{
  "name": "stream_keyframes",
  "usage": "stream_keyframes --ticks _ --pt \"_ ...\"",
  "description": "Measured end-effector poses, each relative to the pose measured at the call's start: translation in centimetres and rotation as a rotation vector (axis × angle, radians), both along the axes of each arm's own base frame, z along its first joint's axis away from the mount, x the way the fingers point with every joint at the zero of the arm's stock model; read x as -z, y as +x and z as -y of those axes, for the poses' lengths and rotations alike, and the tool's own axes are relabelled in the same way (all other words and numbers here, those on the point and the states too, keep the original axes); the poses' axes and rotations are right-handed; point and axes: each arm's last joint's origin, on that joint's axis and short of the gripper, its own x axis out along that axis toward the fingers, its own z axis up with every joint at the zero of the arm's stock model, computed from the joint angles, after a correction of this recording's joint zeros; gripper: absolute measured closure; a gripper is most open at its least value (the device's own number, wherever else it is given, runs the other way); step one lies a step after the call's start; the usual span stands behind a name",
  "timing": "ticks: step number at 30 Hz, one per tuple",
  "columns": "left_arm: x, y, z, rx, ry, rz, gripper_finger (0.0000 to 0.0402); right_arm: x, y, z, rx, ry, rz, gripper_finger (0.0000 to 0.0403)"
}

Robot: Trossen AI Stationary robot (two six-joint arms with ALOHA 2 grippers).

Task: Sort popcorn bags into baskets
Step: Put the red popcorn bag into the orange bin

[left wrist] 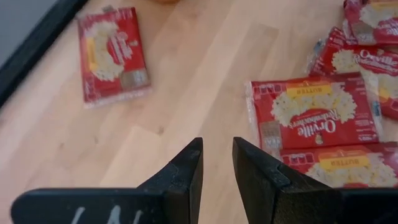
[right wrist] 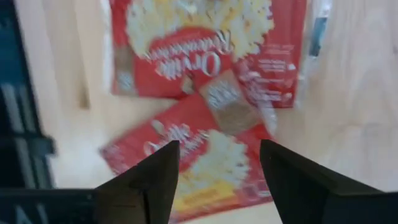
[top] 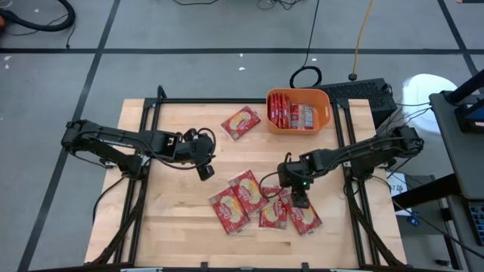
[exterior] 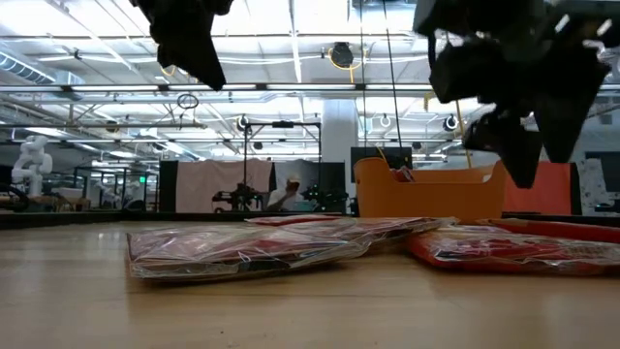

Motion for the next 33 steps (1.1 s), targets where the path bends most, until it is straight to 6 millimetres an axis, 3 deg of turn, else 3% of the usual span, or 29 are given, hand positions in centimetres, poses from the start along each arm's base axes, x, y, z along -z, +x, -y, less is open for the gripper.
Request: stream_keyframes --ticks 8,19,23,28,33 --pt "0.1 0.0 0.1 -0.012 -0.056 0.009 0.0309 2.8 -1.2 1.9 -0.061 0.049 0.025 0.0196" --pt "0.1 0.1 0.1 -0.020 -0.040 0.015 0.0309 5.9 -2.5 2.0 -0.012 0.101 0.094 0.0215" --pt "0.1 0.1 -0.1 -0.022 -0.009 0.013 0.0309 6.3 -2.8 2.0 -0.011 0.118 0.097 0.0265" --pt "0.0 0.1 -0.5 -0.027 0.003 0.016 0.0309 5.8 -2.3 1.8 0.003 0.173 0.100 0.0377" --pt "-0.1 0.4 -0.9 -0.044 0.001 0.044 0.0309 3.5 -1.1 1.7 0.075 0.235 0.134 0.0393"
